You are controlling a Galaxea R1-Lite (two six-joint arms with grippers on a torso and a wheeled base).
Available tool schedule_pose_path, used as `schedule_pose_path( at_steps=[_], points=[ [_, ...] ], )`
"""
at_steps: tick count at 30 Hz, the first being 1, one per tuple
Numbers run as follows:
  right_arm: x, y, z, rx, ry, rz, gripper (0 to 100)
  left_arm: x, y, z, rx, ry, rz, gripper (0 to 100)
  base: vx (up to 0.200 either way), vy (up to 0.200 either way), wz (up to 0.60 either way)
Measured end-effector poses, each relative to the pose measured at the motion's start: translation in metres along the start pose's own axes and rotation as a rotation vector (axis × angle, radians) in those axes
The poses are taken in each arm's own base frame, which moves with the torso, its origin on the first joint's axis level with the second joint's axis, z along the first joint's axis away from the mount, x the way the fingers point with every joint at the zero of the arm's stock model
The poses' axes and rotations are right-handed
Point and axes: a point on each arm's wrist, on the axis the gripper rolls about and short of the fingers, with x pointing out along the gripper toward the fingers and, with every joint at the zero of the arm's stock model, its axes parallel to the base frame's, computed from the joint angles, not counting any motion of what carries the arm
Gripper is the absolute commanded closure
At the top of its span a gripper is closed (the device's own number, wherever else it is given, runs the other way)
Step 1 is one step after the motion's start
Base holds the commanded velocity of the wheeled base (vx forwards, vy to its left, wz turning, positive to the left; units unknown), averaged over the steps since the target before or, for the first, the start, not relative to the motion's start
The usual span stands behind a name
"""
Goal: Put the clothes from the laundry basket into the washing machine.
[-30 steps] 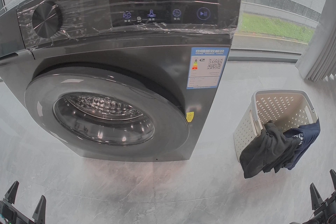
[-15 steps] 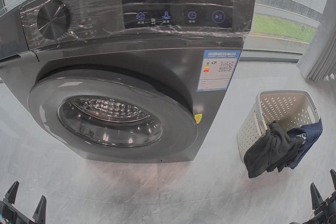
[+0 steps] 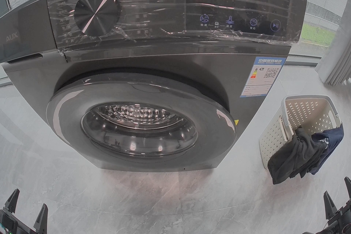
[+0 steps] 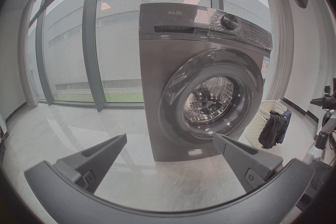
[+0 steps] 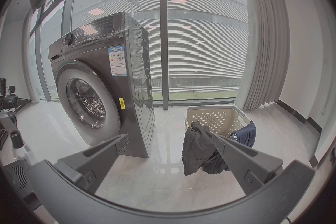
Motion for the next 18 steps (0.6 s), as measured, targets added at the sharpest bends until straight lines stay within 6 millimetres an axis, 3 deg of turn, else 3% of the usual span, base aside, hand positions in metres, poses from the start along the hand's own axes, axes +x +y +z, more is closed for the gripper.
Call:
schedule_pose_path(
  at_steps=[11,18],
  points=[
    [0.0000,0.0000,0.0000,0.000,0.000,0.000,0,0.0000,0.0000,0.0001,0.001,0.000,-0.001,0,0.000,0.200,0.00],
    [0.0000,0.0000,0.0000,0.000,0.000,0.000,0,0.0000,0.0000,0.0001,0.001,0.000,-0.002,0,0.000,0.000,0.00]
  ],
)
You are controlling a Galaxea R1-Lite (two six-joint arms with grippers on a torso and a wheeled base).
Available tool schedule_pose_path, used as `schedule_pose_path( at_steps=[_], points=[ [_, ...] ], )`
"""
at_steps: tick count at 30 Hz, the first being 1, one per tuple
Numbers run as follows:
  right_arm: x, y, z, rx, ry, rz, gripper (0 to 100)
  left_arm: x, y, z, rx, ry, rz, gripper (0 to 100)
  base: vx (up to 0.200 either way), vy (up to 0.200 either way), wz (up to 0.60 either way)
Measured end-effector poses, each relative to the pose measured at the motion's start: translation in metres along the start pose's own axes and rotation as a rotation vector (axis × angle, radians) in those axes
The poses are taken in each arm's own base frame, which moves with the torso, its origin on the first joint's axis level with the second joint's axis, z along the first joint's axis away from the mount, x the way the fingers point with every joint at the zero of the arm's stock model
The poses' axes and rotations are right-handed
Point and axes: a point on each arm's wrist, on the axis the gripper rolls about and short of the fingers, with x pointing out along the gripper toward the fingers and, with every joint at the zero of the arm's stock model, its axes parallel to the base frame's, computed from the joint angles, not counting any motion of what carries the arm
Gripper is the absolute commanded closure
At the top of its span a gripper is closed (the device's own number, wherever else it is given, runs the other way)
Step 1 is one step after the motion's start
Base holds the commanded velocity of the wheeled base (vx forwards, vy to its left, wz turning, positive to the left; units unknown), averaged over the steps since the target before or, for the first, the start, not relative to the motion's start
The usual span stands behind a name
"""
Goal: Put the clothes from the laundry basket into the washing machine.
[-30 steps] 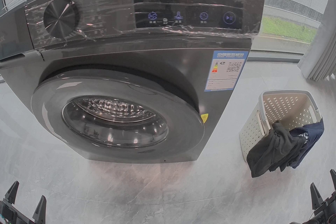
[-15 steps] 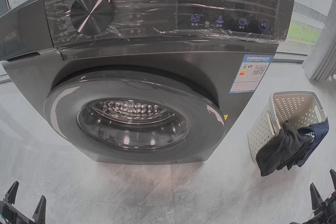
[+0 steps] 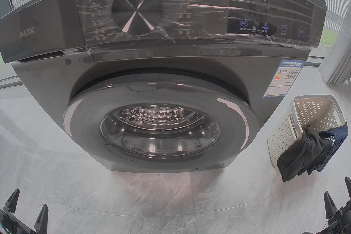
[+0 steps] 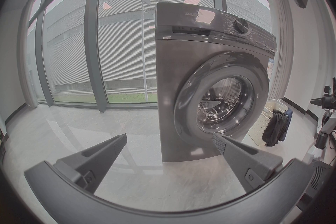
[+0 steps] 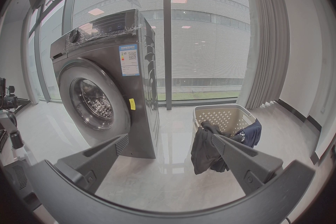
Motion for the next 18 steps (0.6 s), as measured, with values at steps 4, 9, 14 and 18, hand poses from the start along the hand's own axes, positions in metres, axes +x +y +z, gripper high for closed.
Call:
schedule_pose_path(
  at_steps=[4,9,14,18],
  points=[
    [0.0000,0.0000,0.0000,0.000,0.000,-0.002,0,0.0000,0.0000,0.0000,0.000,0.000,0.000,0,0.000,0.000,0.30],
    [0.0000,0.0000,0.0000,0.000,0.000,-0.004,0,0.0000,0.0000,0.0000,0.000,0.000,0.000,0,0.000,0.000,0.48],
    [0.0000,0.0000,0.0000,0.000,0.000,-0.003,0,0.0000,0.0000,0.0000,0.000,0.000,0.001,0,0.000,0.000,0.00],
    [0.0000,0.0000,0.0000,0.000,0.000,-0.003,0,0.0000,0.0000,0.0000,0.000,0.000,0.001,0,0.000,0.000,0.00]
  ],
)
